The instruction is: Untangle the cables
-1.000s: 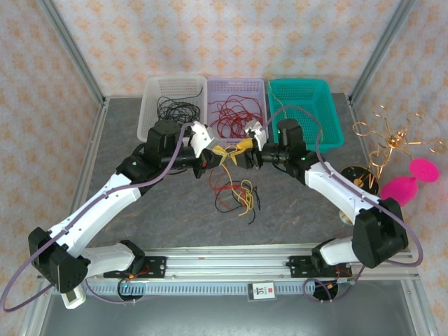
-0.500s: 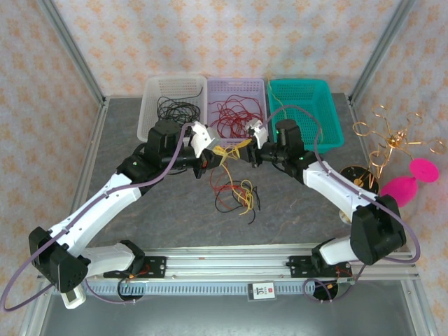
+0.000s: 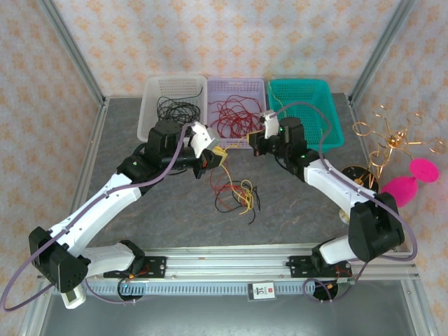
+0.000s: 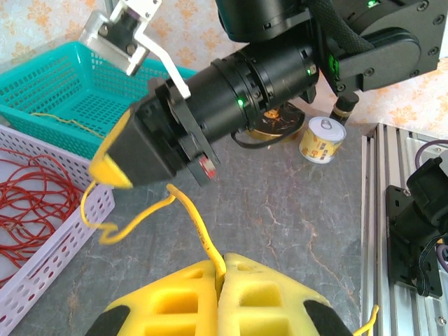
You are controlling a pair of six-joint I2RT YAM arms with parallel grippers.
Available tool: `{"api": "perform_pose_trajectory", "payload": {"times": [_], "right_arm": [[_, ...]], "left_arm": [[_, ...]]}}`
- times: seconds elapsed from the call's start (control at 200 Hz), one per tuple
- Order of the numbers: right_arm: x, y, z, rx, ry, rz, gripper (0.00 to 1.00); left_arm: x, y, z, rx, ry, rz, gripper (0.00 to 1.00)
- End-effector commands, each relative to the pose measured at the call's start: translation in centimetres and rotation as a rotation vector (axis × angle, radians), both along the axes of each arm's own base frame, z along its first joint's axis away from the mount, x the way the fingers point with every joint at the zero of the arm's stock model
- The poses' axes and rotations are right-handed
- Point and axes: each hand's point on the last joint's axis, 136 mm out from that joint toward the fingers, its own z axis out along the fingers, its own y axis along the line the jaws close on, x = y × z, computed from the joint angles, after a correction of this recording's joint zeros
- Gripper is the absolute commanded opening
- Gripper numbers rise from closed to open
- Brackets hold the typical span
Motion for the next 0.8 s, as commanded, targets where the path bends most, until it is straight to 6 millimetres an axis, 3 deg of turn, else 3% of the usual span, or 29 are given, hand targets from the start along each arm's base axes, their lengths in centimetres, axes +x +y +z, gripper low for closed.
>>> {"api": "perform_pose_trajectory", "payload": {"times": [0.0,0.245,0.37,0.45,0.601,0.721,0.796], "right_arm": [[3.3,-4.7,-1.5,0.012,0.062,-0.256,0.0],[4.3,-7.5,-4.6,0.058,0.215,-0.351,0.0],[4.3,-9.7,-3.9,0.134,0.231,-0.383,0.0],[3.7,-9.8,-2.2,0.157,0.199,-0.346,0.16],[0.3,-7.4,1.3,0.202,0.131,-0.199,0.33],[-4.1,-3.8,1.8,0.185,0.076,-0.068,0.41],[-7.9,-1.2,2.6,0.212,0.026,0.062,0.5]], "left_arm": [[-1.4,-0.1,2.1,-0.032,-0.052,-0.037,0.0],[-1.2,0.3,2.4,-0.031,-0.072,-0.013,0.0],[-0.3,0.6,2.7,-0.035,-0.076,0.045,0.0],[1.0,1.1,2.9,-0.039,-0.079,0.119,0.0],[3.0,1.3,3.7,-0.059,-0.07,0.213,0.0],[5.0,1.8,4.4,-0.084,-0.067,0.317,0.0],[5.9,1.8,4.7,-0.096,-0.069,0.348,0.0]]}}
